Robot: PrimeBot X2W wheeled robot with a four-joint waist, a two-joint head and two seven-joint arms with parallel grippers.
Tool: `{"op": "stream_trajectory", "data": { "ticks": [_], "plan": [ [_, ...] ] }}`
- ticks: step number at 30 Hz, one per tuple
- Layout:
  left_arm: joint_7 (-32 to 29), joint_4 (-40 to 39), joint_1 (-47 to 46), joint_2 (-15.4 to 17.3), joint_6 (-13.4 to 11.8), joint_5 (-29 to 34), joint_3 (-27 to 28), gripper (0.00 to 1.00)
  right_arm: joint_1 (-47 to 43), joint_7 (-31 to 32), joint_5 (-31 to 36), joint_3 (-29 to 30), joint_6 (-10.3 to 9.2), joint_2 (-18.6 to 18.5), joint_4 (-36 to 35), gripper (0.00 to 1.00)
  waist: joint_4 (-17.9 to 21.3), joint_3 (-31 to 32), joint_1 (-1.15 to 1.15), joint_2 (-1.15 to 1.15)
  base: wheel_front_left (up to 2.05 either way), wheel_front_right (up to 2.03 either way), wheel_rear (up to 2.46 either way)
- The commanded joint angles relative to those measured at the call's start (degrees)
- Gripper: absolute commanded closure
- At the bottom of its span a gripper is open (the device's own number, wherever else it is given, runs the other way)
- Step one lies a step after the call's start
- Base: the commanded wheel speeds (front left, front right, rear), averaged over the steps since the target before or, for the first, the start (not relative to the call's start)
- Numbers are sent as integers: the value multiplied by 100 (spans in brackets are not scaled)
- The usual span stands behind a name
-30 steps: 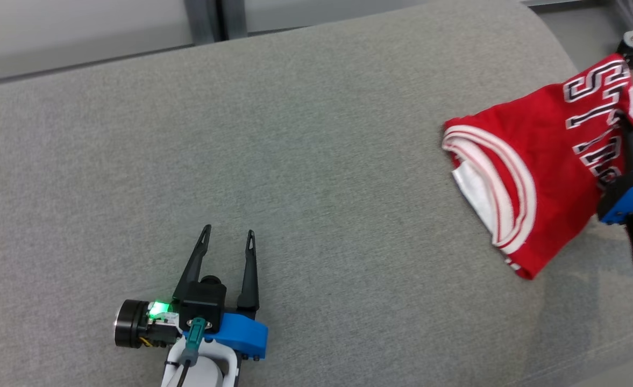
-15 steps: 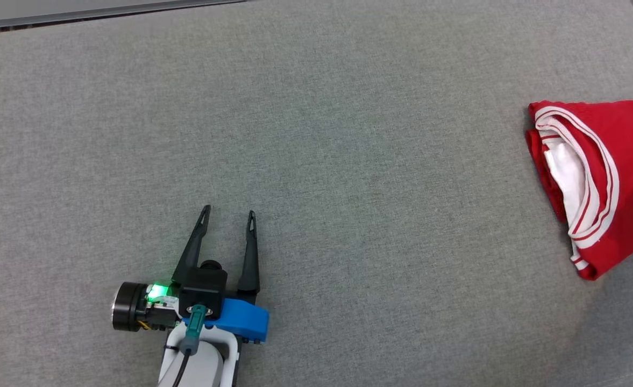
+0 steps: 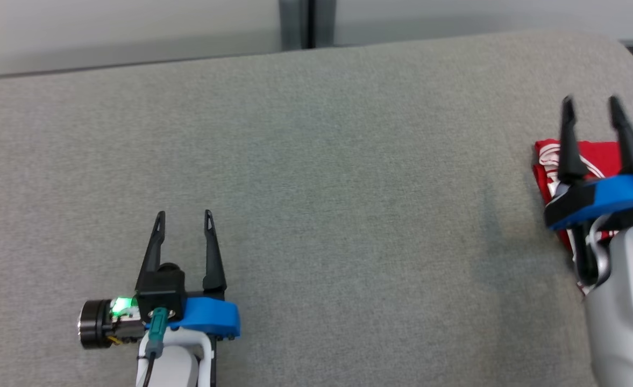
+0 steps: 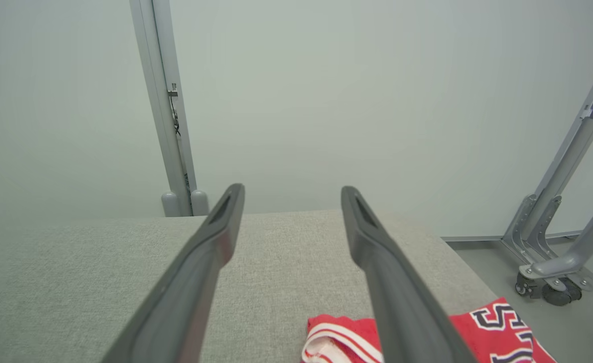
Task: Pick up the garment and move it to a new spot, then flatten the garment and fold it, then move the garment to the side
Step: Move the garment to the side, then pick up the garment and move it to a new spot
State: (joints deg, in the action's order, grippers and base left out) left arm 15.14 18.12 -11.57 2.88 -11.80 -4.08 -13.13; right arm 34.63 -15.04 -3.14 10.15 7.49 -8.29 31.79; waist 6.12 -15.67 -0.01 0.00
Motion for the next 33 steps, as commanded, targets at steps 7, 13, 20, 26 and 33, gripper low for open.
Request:
{"op": "stream_trajectory", "data": {
  "ticks": [7, 13, 20, 26, 33],
  "plan": [
    [0, 61, 250, -1, -13, -48, 220, 0, -1151, -19, -133, -179, 1, 346, -407, 0, -281, 452, 1, 0, 0, 0, 0],
    [0, 150, 557, -1, -22, -127, 276, 0, -1792, -19, -117, -211, 1, 500, -440, 0, -414, 895, 1, 0, 0, 0, 0],
    [0, 248, 953, -1, 6, -218, 436, 0, -2269, -19, -218, -561, 1, 534, -512, 0, -446, 1407, 1, 0, 0, 0, 0],
    [0, 229, 1139, 0, 48, -240, 550, 0, -2493, -19, -485, -740, 1, 533, -631, 0, -459, 1579, 1, 0, 0, 0, 0],
    [0, 184, 1146, -1, 58, -257, 610, 0, -2499, -19, -551, -815, 1, 534, -669, 0, -511, 1542, 1, 0, 0, 0, 0]
  ]
}}
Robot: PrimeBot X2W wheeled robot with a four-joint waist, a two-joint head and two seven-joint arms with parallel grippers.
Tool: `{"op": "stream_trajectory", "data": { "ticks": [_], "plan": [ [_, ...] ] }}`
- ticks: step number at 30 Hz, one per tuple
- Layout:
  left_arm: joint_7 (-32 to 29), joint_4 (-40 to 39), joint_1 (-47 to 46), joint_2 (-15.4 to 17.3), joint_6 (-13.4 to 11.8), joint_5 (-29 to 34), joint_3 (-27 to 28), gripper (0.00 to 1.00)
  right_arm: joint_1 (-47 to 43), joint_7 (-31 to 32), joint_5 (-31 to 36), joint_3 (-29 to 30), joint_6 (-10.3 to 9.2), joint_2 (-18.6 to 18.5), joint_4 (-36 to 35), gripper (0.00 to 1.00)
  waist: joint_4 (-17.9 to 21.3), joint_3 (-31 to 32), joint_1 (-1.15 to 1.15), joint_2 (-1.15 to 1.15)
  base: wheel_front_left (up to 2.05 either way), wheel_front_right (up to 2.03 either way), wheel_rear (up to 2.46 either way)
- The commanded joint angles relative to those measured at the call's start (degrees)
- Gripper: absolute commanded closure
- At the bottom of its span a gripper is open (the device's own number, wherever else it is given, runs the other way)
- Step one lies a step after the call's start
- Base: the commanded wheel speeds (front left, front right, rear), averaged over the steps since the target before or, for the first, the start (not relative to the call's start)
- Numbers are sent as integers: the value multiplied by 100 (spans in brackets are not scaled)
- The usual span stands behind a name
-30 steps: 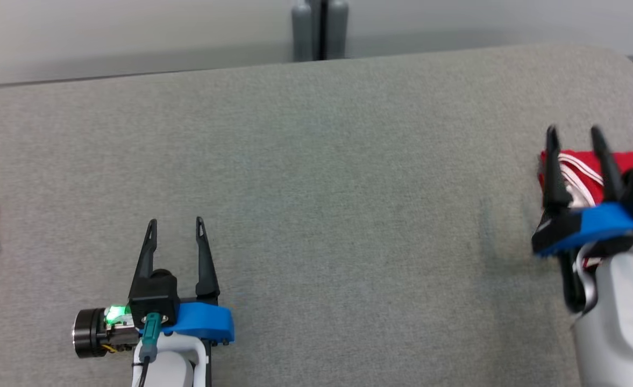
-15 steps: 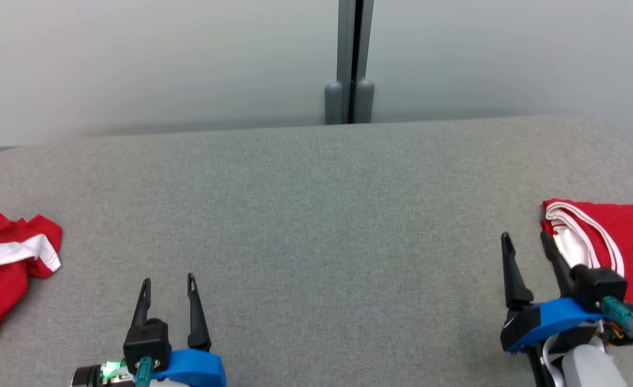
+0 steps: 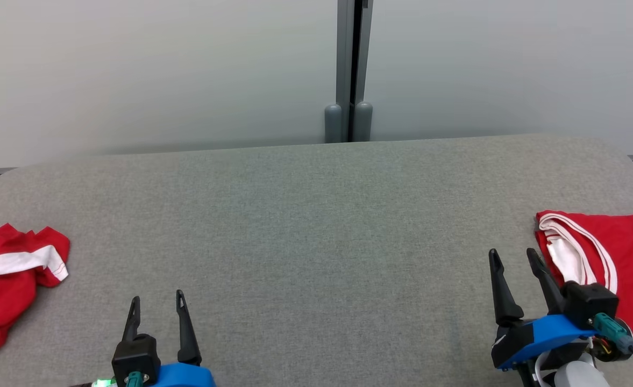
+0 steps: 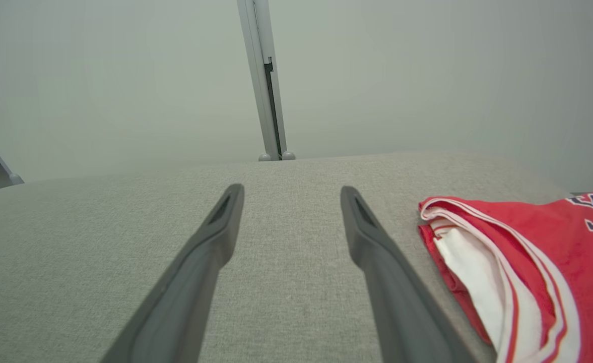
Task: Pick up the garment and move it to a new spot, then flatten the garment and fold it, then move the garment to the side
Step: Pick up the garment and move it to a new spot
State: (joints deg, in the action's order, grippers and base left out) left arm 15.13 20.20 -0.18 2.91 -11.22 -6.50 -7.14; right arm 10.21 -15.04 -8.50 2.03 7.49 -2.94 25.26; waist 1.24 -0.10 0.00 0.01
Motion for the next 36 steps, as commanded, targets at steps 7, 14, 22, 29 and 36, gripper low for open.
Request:
{"op": "stream_trajectory", "data": {
  "ticks": [7, 14, 22, 29, 36],
  "plan": [
    [0, -40, -14, -1, 1, -32, 51, 0, -118, -19, -88, -153, 1, -2, 18, 0, -472, -62, 0, -1, 0, 0, 0],
    [1, 1, 39, -2, 39, -34, 142, 0, -130, -19, -210, -360, 1, 0, 16, 0, -1375, -113, 0, -1, 0, 0, 0],
    [1, 0, 75, -5, 28, -63, 211, 0, -31, -19, -289, -552, 1, -6, 8, 0, -2267, -248, 0, -1, 0, 0, 0],
    [0, -55, 98, -5, -44, -164, 250, 0, 76, -19, -246, -748, 1, -10, 32, 0, -2801, -371, 0, -1, 0, 0, 0],
    [1, -96, 23, -4, -84, -237, 346, 0, 174, -19, -213, -889, 1, -11, 36, 0, -2868, -524, 0, -1, 0, 0, 0]
  ]
}}
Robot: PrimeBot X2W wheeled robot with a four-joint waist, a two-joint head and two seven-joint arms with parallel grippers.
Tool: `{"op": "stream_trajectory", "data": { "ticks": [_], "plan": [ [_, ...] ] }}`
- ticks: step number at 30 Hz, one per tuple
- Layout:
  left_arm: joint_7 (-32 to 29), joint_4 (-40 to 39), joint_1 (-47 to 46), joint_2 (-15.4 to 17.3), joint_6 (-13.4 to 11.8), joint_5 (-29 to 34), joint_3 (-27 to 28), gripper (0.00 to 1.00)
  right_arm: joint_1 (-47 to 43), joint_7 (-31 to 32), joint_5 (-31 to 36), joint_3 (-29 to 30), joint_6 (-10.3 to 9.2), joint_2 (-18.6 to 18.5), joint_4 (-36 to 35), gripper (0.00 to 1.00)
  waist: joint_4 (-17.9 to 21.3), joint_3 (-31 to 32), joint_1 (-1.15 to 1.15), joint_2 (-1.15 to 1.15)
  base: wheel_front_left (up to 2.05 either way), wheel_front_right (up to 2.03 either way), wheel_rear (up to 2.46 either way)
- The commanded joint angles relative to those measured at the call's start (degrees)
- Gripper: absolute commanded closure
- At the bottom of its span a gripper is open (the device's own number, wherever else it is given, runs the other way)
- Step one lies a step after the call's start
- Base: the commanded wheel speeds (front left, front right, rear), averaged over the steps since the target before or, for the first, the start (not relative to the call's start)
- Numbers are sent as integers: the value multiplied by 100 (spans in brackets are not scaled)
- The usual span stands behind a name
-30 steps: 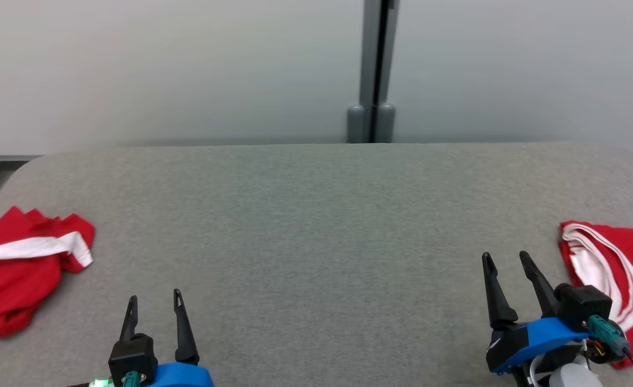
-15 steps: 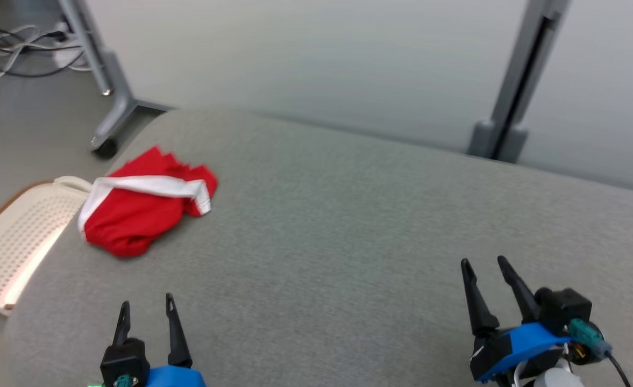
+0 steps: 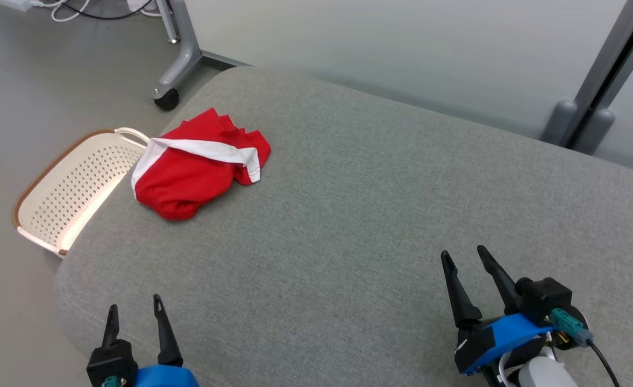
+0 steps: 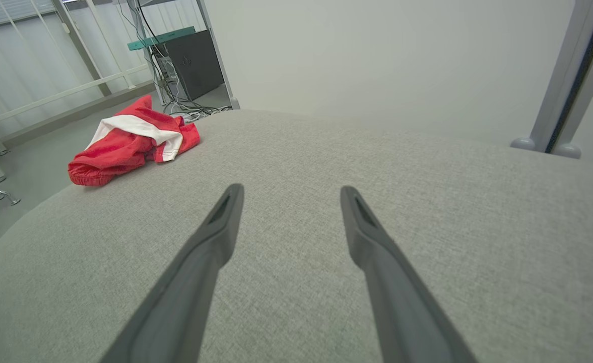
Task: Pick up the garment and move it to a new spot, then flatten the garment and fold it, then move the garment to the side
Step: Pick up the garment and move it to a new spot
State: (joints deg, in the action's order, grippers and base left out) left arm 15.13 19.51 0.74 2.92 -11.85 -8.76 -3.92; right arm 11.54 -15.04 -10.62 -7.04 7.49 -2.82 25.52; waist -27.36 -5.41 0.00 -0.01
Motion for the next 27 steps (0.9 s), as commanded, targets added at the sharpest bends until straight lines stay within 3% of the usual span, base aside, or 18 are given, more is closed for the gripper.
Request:
{"op": "stream_trajectory", "data": {
  "ticks": [1, 12, 20, 27],
  "plan": [
    [1, -29, -104, -5, -32, -35, 40, 0, 53, -19, 10, -5, 1, -22, 6, 0, 14, -24, 0, 1, 0, 0, 0],
    [1, 434, -1274, 9, -112, -49, 547, 0, 313, -19, 245, -324, 1, -96, -204, 0, 518, -711, 0, 1, 0, 0, 0],
    [0, 1340, -2666, 236, -197, 86, 986, 0, 725, -20, 115, -849, 1, -388, -578, 0, 1008, -1488, 0, 1, 0, 0, 0],
    [1, 2648, -3606, 626, -328, -21, 1304, 0, 1042, -19, -98, -1342, 1, -605, -1000, 0, 1448, -1980, 0, 1, 0, 0, 0]
  ]
}}
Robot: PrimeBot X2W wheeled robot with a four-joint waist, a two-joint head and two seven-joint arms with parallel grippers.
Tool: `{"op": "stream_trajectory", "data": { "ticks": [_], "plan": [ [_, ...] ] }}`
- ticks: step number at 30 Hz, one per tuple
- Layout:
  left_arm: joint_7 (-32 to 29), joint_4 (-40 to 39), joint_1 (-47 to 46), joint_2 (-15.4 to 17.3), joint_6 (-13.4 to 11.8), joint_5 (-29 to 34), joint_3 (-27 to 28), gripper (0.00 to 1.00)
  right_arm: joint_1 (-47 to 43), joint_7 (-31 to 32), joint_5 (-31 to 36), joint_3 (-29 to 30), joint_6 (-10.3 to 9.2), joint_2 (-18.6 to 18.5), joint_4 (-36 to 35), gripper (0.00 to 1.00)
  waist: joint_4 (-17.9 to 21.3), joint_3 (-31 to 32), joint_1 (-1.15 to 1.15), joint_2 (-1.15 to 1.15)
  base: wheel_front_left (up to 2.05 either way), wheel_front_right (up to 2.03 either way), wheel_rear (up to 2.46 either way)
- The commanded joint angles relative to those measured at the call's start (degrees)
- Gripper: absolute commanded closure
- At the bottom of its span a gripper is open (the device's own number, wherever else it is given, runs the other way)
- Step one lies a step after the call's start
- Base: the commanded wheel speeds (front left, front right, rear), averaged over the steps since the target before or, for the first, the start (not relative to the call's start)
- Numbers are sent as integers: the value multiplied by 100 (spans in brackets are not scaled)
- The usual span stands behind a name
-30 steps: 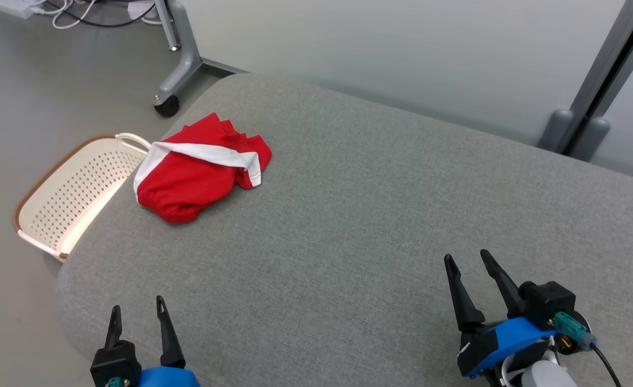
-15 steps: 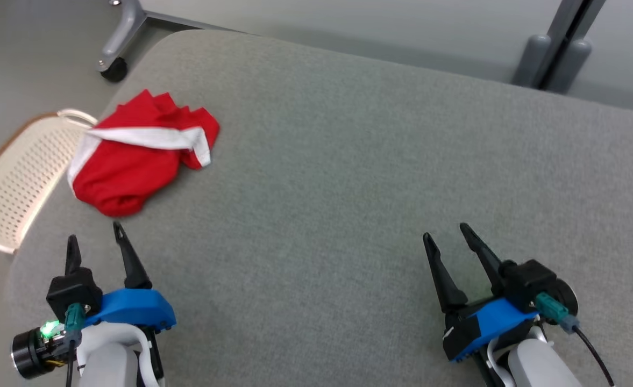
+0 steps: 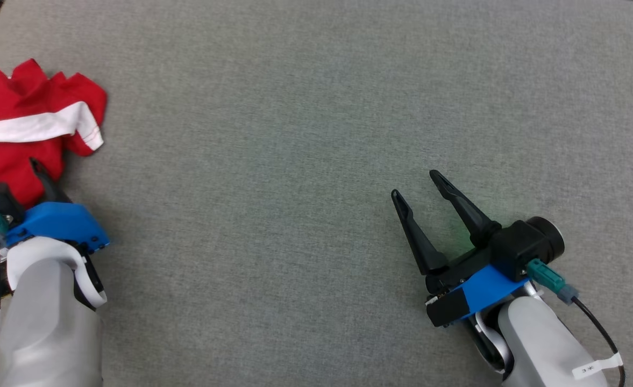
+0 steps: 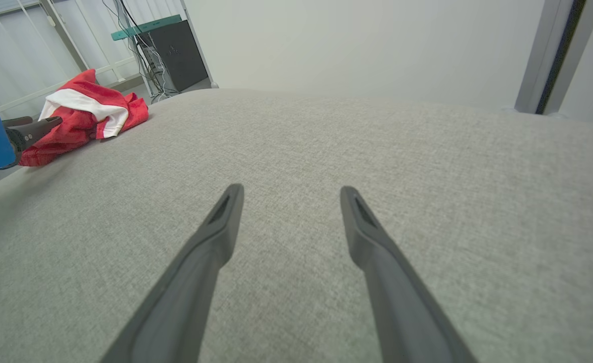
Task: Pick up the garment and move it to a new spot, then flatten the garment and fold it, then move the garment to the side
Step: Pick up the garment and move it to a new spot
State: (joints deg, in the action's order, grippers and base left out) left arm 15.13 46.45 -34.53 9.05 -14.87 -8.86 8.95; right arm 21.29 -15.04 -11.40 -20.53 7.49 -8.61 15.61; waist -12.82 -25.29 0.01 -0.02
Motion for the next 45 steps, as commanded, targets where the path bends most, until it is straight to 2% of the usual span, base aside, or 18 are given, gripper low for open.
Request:
{"op": "stream_trajectory", "data": {
  "ticks": [1, 8, 9, 10, 11, 15, 21, 27, 35, 45],
  "plan": [
    [0, 148, -169, 62, -38, -39, 63, 0, 104, -19, -35, -43, 1, -52, -71, 0, 51, -43, -1, 2, 0, 0, 0],
    [-1, 1125, -713, 307, 84, -203, 139, 0, 213, -19, -141, -97, 1, -272, -345, 0, 275, -307, -1, 2, 0, 0, 0],
    [-1, 1206, -767, 323, 108, -222, 147, 54, 212, -19, -152, -77, 1, -291, -352, 0, 283, -324, -1, 2, 0, 0, 0],
    [0, 1299, -816, 343, 135, -206, 125, 80, 208, -19, -159, -60, 1, -306, -357, 0, 290, -334, -1, 2, 0, 0, 0],
    [0, 1366, -863, 350, 153, -247, 146, 100, 209, -19, -170, -37, 1, -315, -360, 0, 297, -339, -1, 2, 0, 0, 0],
    [4, 1318, -958, 408, 300, -256, 125, 100, 184, -19, -182, 57, 1, -282, -325, 0, 291, -263, -1, 2, 0, 0, 0],
    [5, 552, -1019, 441, 653, -68, -40, 100, 113, -19, -193, 194, 1, -104, -244, 0, 307, 85, -1, 2, 0, 0, 0],
    [5, -339, -929, 171, 941, 253, -436, 100, -76, -18, -193, 338, 1, 151, -70, 0, 511, 638, -1, 2, 0, 0, 0],
    [5, -1138, -466, -324, 1199, 311, -841, 100, -329, -19, -173, 471, 1, 424, 174, 0, 1275, 1275, -1, 2, 0, 0, 0],
    [6, -1520, 265, -589, 1459, 103, -1451, 100, -456, -19, -197, 454, 1, 546, 305, 0, 2337, 1525, -1, 2, 0, 0, 0]
  ]
}}
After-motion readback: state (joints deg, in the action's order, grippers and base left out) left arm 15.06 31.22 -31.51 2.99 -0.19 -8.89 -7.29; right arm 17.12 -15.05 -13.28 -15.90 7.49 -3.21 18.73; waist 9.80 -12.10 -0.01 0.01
